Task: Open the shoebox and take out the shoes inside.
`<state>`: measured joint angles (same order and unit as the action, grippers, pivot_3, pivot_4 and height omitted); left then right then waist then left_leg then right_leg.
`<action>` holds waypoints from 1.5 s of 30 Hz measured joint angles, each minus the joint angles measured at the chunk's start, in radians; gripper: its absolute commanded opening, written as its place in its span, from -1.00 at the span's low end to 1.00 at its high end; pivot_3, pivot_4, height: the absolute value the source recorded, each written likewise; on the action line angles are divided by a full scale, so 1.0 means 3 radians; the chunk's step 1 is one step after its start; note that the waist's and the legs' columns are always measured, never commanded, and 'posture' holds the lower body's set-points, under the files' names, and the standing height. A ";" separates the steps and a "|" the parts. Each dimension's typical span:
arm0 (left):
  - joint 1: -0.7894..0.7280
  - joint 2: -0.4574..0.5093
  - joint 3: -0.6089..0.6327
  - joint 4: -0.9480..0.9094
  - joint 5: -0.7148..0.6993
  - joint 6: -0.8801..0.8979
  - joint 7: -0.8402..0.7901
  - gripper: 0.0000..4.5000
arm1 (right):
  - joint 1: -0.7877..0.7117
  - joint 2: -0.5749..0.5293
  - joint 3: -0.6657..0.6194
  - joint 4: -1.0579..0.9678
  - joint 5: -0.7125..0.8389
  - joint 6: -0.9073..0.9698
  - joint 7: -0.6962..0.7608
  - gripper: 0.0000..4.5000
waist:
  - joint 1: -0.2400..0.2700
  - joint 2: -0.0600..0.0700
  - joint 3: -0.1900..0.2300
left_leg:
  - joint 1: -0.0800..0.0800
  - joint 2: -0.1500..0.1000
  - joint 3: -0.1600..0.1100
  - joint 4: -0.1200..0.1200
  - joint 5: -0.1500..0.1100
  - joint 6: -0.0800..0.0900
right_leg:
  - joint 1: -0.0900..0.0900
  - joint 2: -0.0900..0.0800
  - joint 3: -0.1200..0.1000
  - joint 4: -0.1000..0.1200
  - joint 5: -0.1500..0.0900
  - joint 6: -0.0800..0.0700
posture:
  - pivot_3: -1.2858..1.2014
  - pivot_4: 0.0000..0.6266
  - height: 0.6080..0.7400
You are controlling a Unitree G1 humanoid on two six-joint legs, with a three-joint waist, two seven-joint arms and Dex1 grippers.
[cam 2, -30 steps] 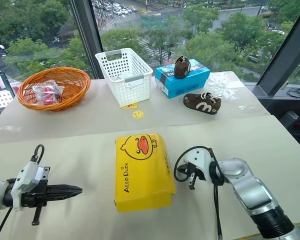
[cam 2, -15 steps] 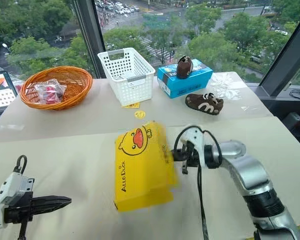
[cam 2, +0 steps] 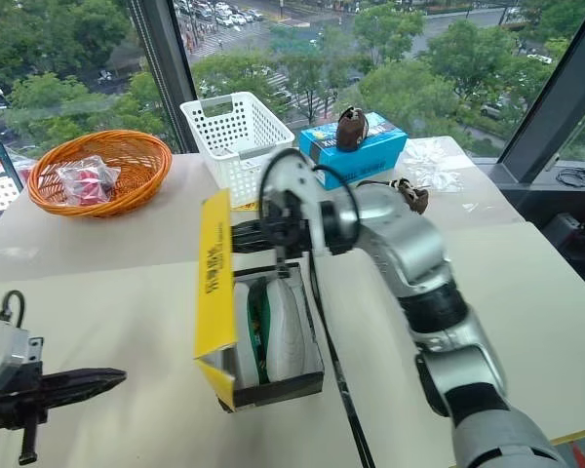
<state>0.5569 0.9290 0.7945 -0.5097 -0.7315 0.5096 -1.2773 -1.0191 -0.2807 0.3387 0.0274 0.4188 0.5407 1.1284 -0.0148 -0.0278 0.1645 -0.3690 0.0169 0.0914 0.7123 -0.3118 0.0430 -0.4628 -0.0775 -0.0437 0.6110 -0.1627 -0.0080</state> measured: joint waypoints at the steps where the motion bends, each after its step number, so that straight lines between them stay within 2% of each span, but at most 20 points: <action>1: -0.0001 0.0029 0.0084 0.0018 -0.0013 0.0049 -0.0004 -0.96 | -0.0026 0.0115 0.0076 0.0134 -0.0086 -0.0074 -0.0011 -1.00 | -0.0001 0.0000 0.0000 | -0.0001 0.0000 0.0000 0.0000 0.0002 -0.0003 | -0.0001 0.0000 -0.0001 -0.0001 0.0000 0.0000 | 0.03 -0.52 0.86; 4: -0.0010 0.0152 0.0349 0.0065 -0.0061 0.0202 -0.0059 -0.96 | -0.0089 0.0334 0.0249 0.0456 -0.0288 -0.0234 -0.0026 -1.00 | 0.0003 0.0001 0.0001 | -0.0005 -0.0001 -0.0001 0.0000 0.0009 -0.0016 | -0.0005 -0.0001 -0.0002 0.0000 0.0000 0.0000 | 0.03 -0.52 0.86; 8: -0.0211 0.0469 0.0772 0.0354 -0.0069 0.0421 -0.0139 -0.96 | -0.0099 0.0537 0.0437 0.0769 -0.0550 -0.0440 -0.0004 -1.00 | -0.0008 0.0004 0.0003 | -0.0004 0.0000 -0.0002 -0.0003 0.0012 -0.0022 | -0.0006 0.0000 -0.0007 0.0000 -0.0001 -0.0002 | 0.03 -0.52 0.86; 16: -0.0491 0.0671 0.0861 0.0411 -0.0104 0.0632 -0.0254 -0.96 | 0.0048 0.0613 0.0621 0.0913 -0.0809 -0.0617 0.0026 -1.00 | -0.0025 0.0004 0.0003 | -0.0006 0.0000 -0.0003 -0.0006 0.0012 -0.0034 | -0.0011 0.0000 -0.0008 0.0004 -0.0002 -0.0004 | 0.03 -0.52 0.86; 22: -0.0498 0.0346 0.0463 -0.0169 -0.0459 0.0792 -0.0148 -0.96 | 0.0135 0.0461 0.0244 0.0589 -0.0648 -0.0188 -0.0122 -1.00 | -0.0025 0.0000 0.0001 | -0.0006 0.0001 -0.0006 -0.0007 0.0009 -0.0038 | -0.0011 -0.0001 -0.0007 0.0004 -0.0001 -0.0005 | 0.03 -0.52 0.86; 28: -0.0598 0.0125 0.0008 -0.0495 -0.0627 0.0786 0.0127 -0.96 | 0.0232 -0.0077 -0.0434 -0.0216 -0.0124 0.0733 -0.0270 -1.00 | 0.0001 -0.0002 -0.0001 | -0.0007 0.0000 -0.0010 -0.0007 0.0006 -0.0034 | -0.0011 0.0000 -0.0007 0.0003 -0.0001 -0.0007 | 0.03 -0.52 0.86; 31: -0.0685 0.0110 -0.0084 -0.0527 -0.0709 0.0778 0.0196 -0.96 | 0.0435 -0.0376 -0.0532 -0.0653 0.0058 0.1017 -0.0279 -1.00 | -0.0002 -0.0002 -0.0001 | -0.0006 0.0000 -0.0009 -0.0007 0.0004 -0.0030 | -0.0010 0.0001 -0.0006 0.0003 -0.0001 -0.0007 | 0.03 -0.52 0.86; 34: -0.0707 0.0112 -0.0125 -0.0527 -0.0715 0.0776 0.0230 -1.00 | 0.0613 -0.0737 -0.0452 -0.0909 0.0051 0.1030 -0.0185 -0.67 | -0.0008 -0.0001 0.0000 | -0.0005 -0.0001 -0.0004 -0.0007 -0.0007 -0.0009 | -0.0010 0.0001 -0.0003 0.0002 -0.0002 -0.0005 | 0.03 -0.52 0.86; 38: -0.0835 0.0112 -0.0307 -0.0539 -0.0740 0.0766 0.0291 -1.00 | 0.0615 -0.0982 -0.0187 -0.0988 -0.0063 0.0823 0.0020 -0.06 | -0.0018 -0.0001 0.0000 | 0.0001 -0.0001 -0.0004 -0.0006 -0.0006 -0.0009 | -0.0006 0.0007 0.0003 0.0002 -0.0002 -0.0005 | 0.03 -0.52 0.86; 41: -0.0897 0.0099 -0.0486 -0.0584 -0.0747 0.0761 0.0337 -1.00 | 0.0582 -0.1095 0.0115 -0.0907 -0.0332 0.0314 0.0256 0.41 | -0.0011 -0.0001 0.0000 | 0.0003 -0.0001 -0.0004 -0.0005 -0.0005 -0.0008 | -0.0004 0.0008 0.0003 0.0003 -0.0004 -0.0003 | 0.03 -0.52 0.86; 45: -0.0916 0.0087 -0.0678 -0.0620 -0.0727 0.0723 0.0371 -1.00 | 0.0547 -0.1207 0.0422 -0.0570 -0.0826 -0.0743 0.0552 0.98 | -0.0002 -0.0001 0.0001 | 0.0004 -0.0003 -0.0004 -0.0003 -0.0005 -0.0008 | -0.0001 0.0007 0.0004 0.0002 -0.0004 -0.0001 | 0.03 -0.52 0.86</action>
<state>0.2821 0.9550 0.5910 -0.6956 -0.9497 0.7264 -1.1659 -0.8551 -0.6428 0.4654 -0.1436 0.1709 0.3180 1.2941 -0.0154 -0.0282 0.1648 -0.3679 0.0160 0.0901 0.7114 -0.3132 0.0406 -0.4632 -0.0754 -0.0426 0.6114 -0.1640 -0.0083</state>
